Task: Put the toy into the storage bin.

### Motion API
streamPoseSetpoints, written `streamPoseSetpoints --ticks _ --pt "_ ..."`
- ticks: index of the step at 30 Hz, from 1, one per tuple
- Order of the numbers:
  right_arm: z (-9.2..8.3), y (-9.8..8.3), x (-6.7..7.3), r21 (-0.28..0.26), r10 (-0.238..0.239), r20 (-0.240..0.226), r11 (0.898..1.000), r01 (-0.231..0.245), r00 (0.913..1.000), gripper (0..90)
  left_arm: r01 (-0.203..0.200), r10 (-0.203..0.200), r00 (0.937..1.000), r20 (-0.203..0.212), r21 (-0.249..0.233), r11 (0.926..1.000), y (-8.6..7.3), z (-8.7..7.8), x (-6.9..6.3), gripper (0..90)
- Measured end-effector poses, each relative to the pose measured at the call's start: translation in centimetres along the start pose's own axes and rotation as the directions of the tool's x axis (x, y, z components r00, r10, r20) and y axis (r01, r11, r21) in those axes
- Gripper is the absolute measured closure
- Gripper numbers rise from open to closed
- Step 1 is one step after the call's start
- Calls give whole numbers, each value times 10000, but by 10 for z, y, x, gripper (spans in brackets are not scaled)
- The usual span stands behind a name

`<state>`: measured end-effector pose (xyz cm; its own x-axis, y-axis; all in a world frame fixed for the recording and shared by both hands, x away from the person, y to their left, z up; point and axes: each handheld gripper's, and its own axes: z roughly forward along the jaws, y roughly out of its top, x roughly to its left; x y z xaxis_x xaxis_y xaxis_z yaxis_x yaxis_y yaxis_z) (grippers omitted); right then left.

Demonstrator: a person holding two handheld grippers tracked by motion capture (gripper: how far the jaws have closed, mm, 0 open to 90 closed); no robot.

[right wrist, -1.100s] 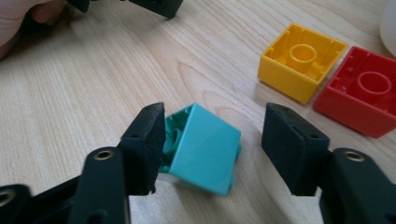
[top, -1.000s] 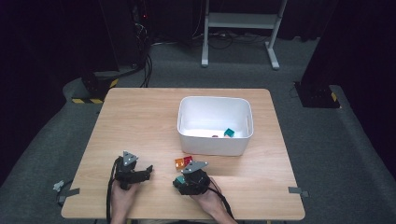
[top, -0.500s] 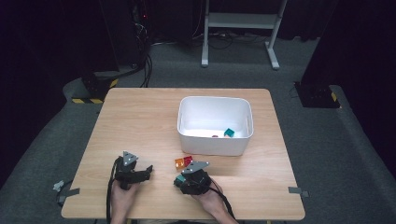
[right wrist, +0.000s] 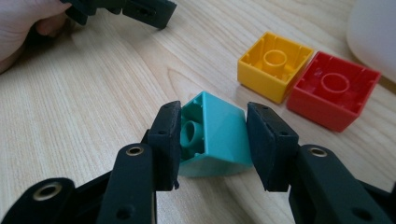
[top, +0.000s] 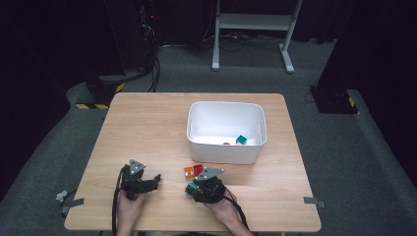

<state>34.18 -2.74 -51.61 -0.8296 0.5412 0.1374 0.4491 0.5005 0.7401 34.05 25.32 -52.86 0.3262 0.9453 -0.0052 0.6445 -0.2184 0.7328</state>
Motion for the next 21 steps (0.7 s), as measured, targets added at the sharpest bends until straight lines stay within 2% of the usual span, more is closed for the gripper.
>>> streamPoseSetpoints --ticks 7,13,21 --pt "-7 3 -4 -104 -86 77 9999 87 9999 572 10 -10 10000 0 -5 10000 0 0 0 155" --pt "-16 3 -8 -283 136 78 9995 -133 9999 572 13 -13 10000 0 -6 10000 0 0 0 155" --pt "-28 6 -12 -406 44 185 9992 -37 9998 572 9 -9 10000 1 -4 10000 0 0 0 155"
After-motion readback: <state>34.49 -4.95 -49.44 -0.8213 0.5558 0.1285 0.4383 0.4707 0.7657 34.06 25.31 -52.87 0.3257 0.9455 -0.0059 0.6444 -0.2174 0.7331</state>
